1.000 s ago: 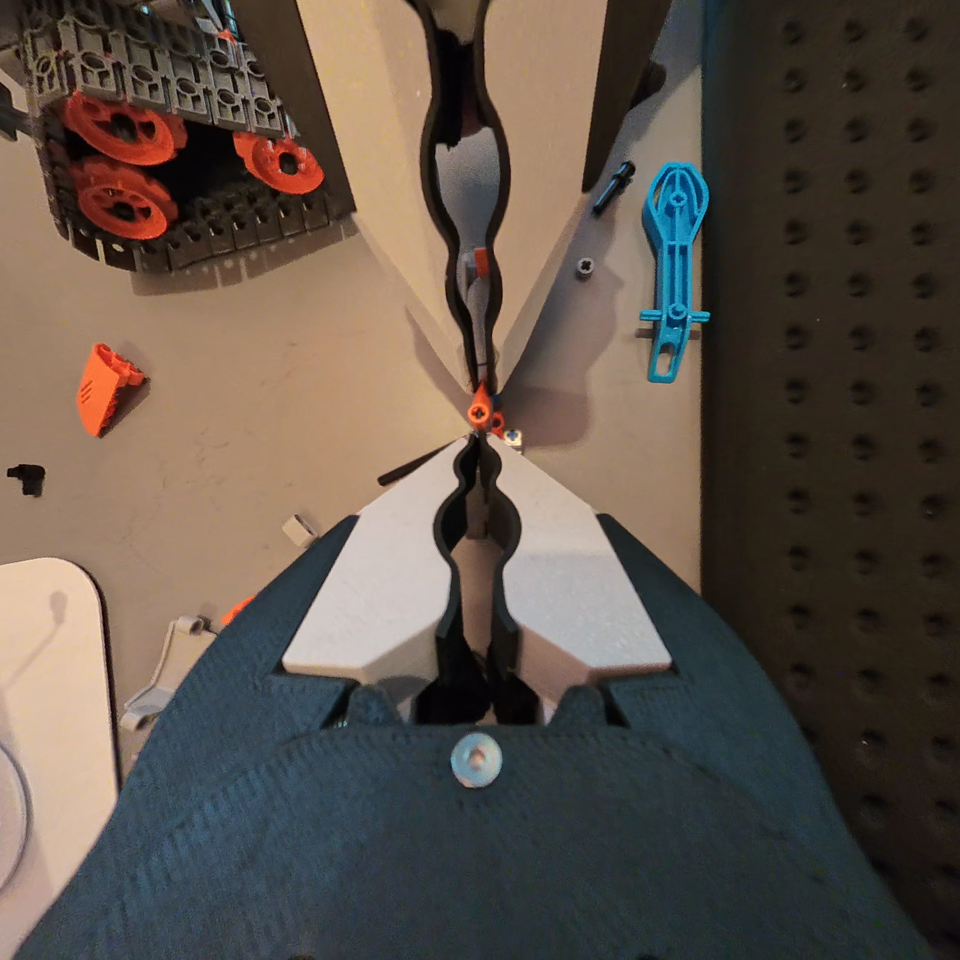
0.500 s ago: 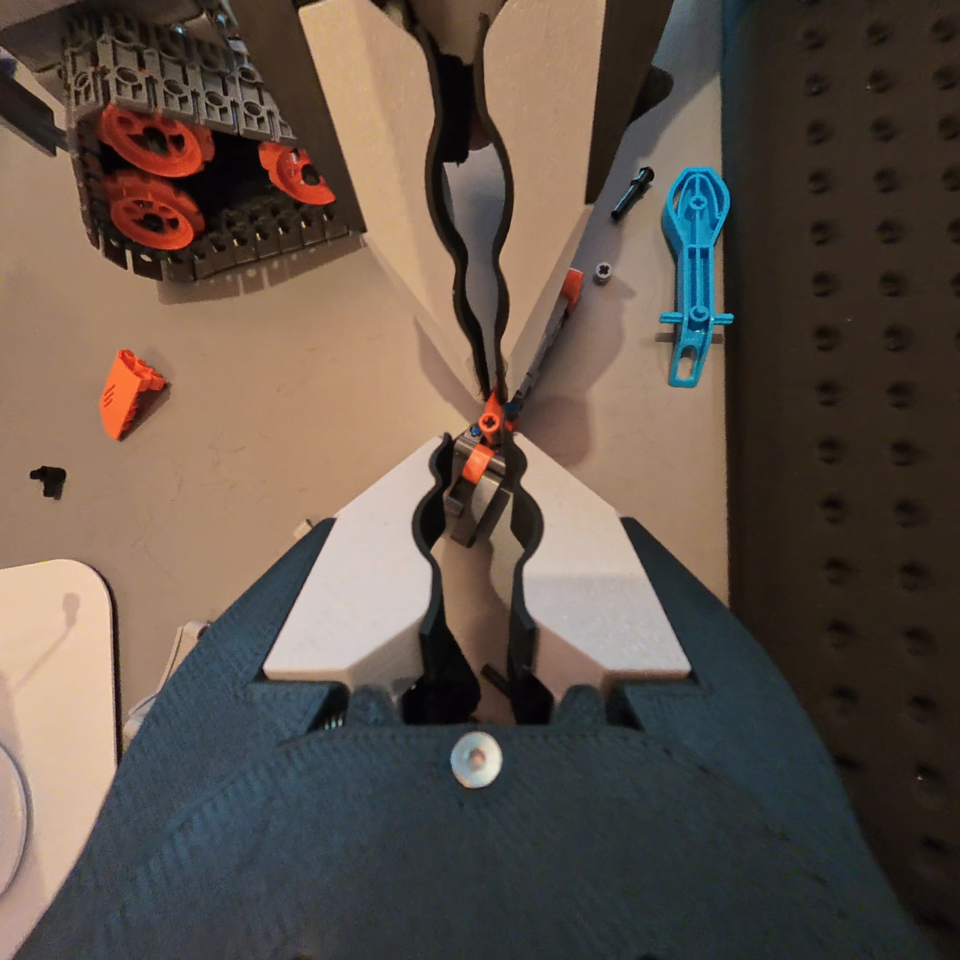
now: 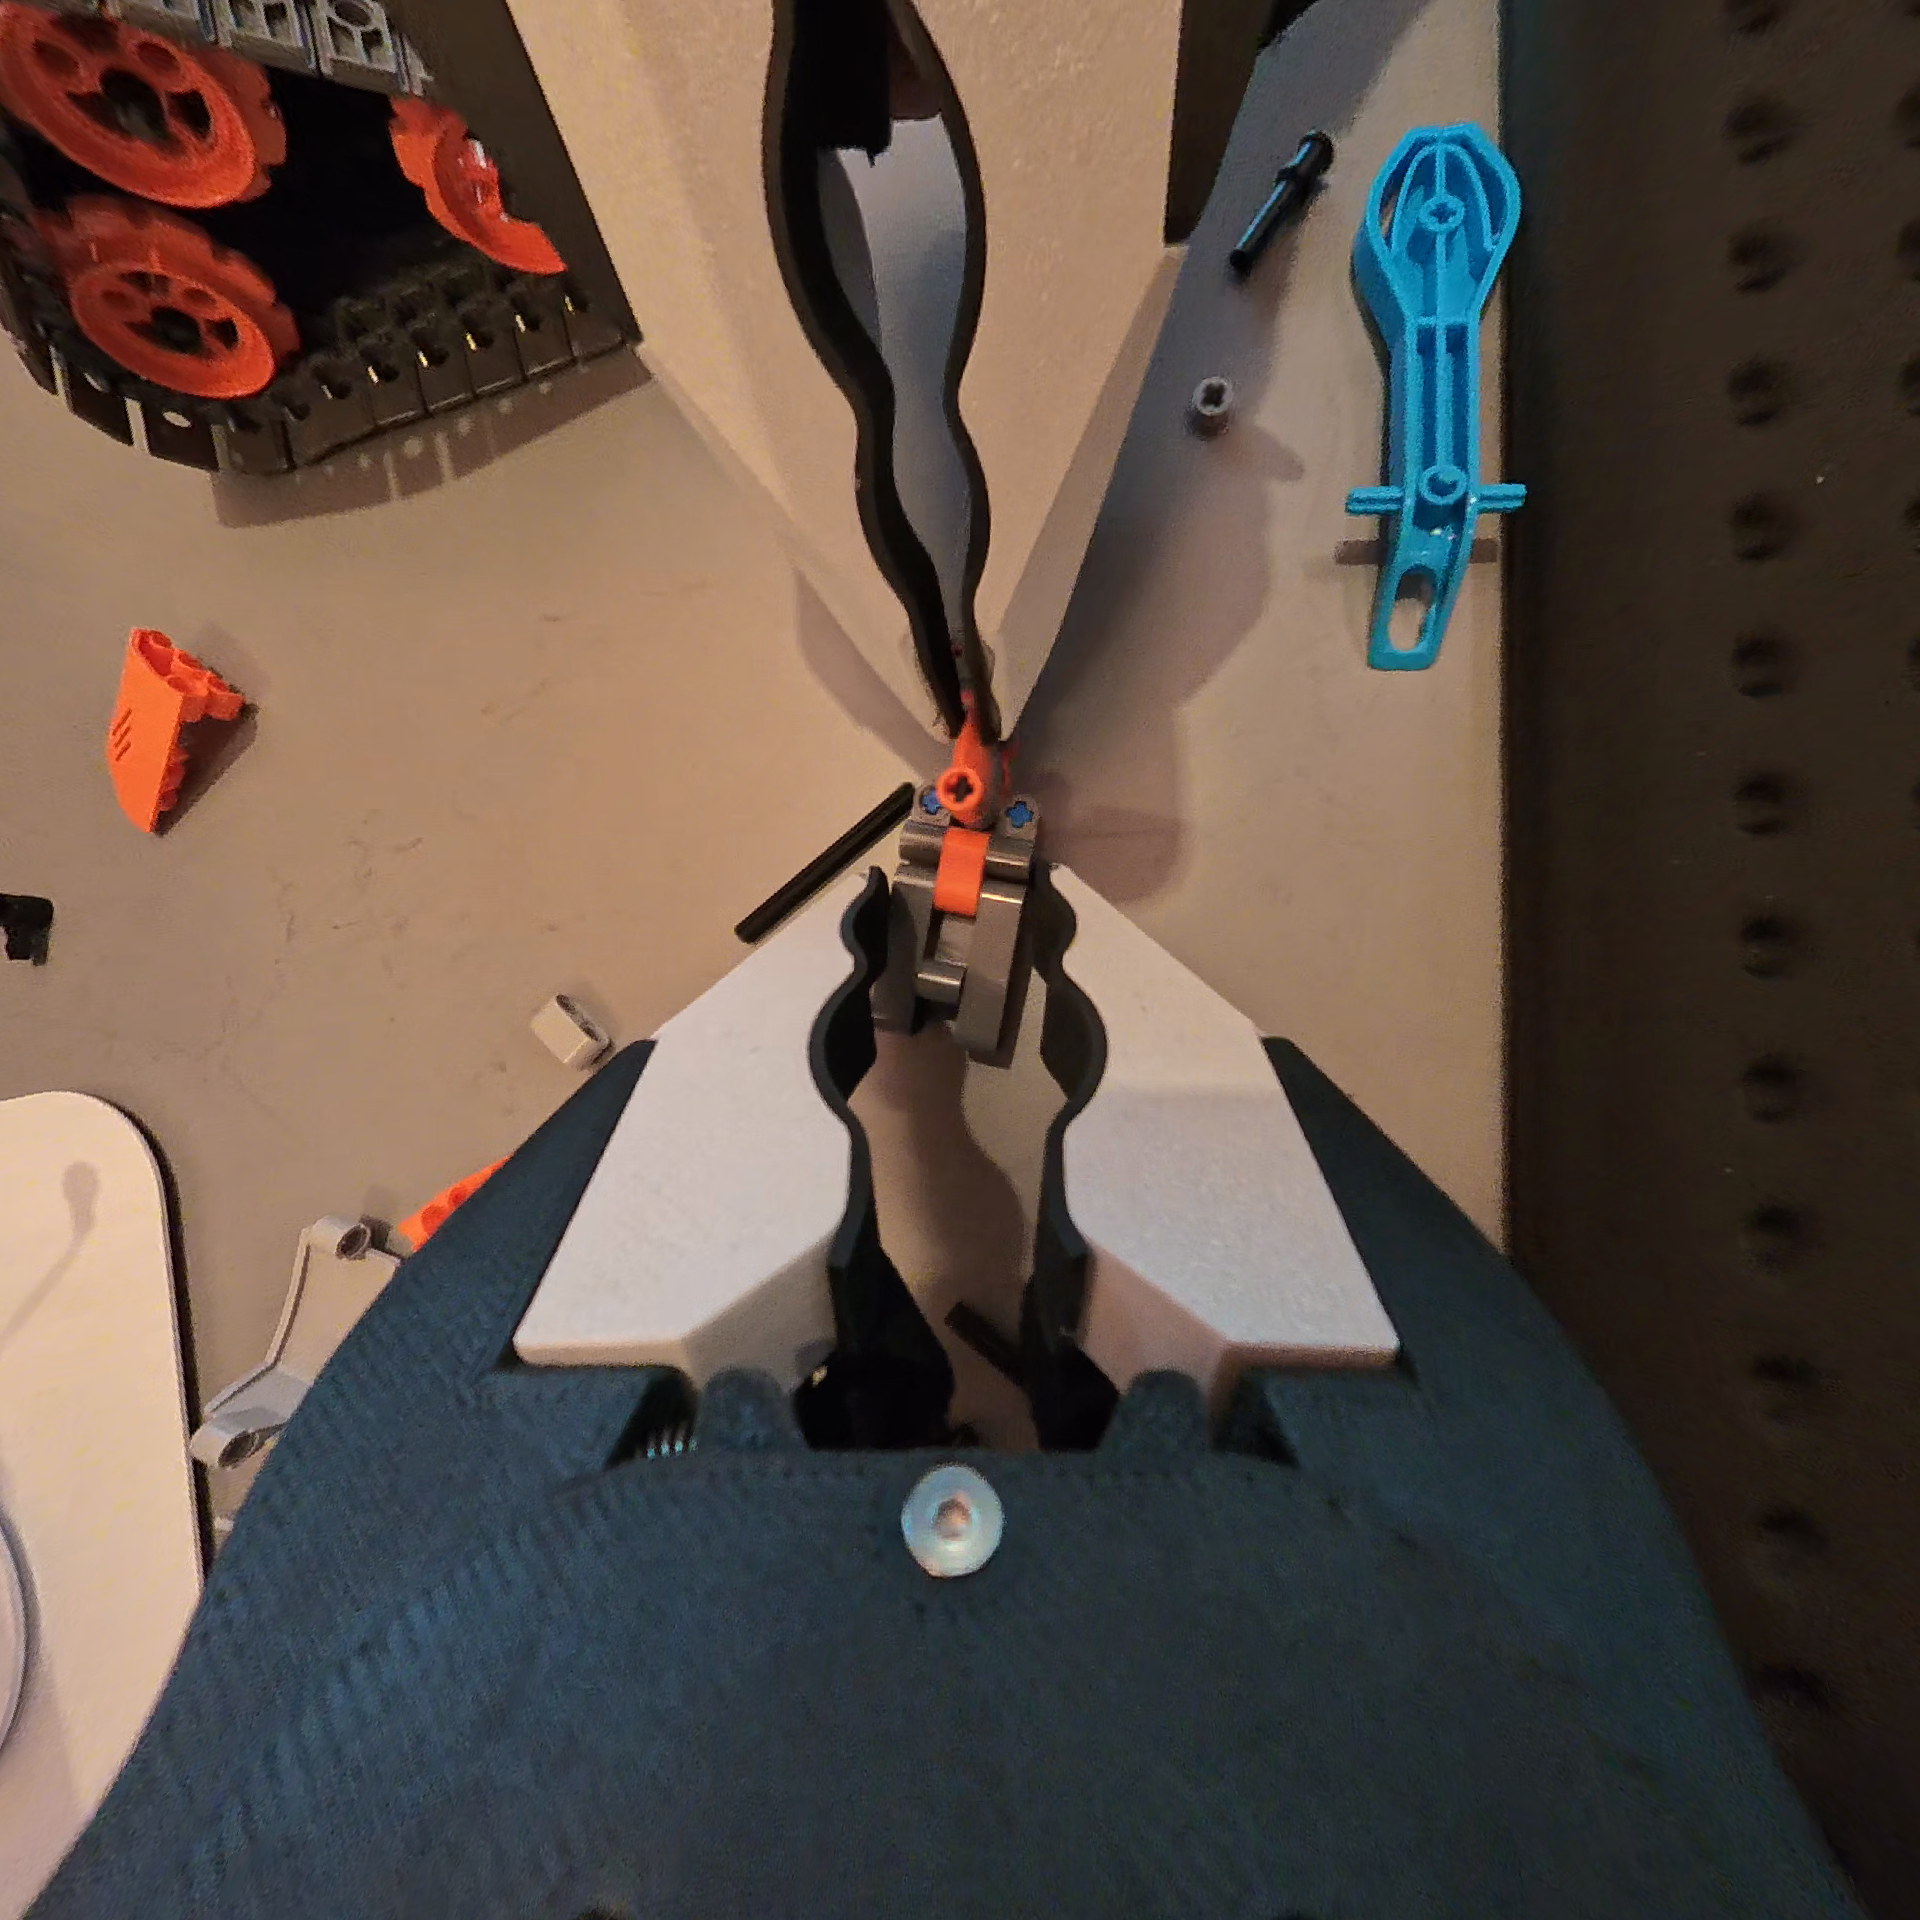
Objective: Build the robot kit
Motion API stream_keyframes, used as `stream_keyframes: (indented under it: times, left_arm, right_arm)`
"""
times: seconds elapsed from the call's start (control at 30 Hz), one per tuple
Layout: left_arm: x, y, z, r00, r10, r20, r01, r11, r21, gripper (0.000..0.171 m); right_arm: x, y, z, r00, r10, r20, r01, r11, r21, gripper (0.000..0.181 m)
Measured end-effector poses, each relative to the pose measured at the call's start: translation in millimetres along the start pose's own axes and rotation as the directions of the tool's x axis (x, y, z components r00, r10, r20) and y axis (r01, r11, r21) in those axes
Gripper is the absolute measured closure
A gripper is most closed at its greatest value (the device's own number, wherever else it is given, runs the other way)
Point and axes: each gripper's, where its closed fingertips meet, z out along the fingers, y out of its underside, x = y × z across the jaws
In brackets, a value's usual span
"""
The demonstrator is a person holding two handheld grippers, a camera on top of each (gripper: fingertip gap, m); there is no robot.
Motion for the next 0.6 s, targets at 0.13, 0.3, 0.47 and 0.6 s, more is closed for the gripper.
stream_keyframes:
  times: [0.13, 0.3, 0.47, 0.6]
  left_arm:
    - [2, 0, 0, 1.000, -0.003, 0.020, 0.002, 1.000, 0.013, 0.147]
    - [2, -1, 1, 0.999, 0.009, 0.036, -0.009, 1.000, 0.012, 0.147]
    - [1, -17, -13, 1.000, -0.024, 0.007, 0.023, 0.994, 0.109, 0.143]
    - [-3, -25, -17, 1.000, -0.010, 0.019, 0.007, 0.992, 0.129, 0.155]
  right_arm:
    - [0, 1, 0, 1.000, -0.013, -0.015, 0.013, 1.000, -0.022, 0.181]
    - [-1, 2, 0, 0.997, -0.057, -0.043, 0.053, 0.996, -0.075, 0.181]
    - [-1, 2, 1, 0.996, -0.073, -0.046, 0.068, 0.993, -0.094, 0.181]
    - [-1, 2, 1, 0.996, -0.078, -0.042, 0.072, 0.991, -0.116, 0.181]
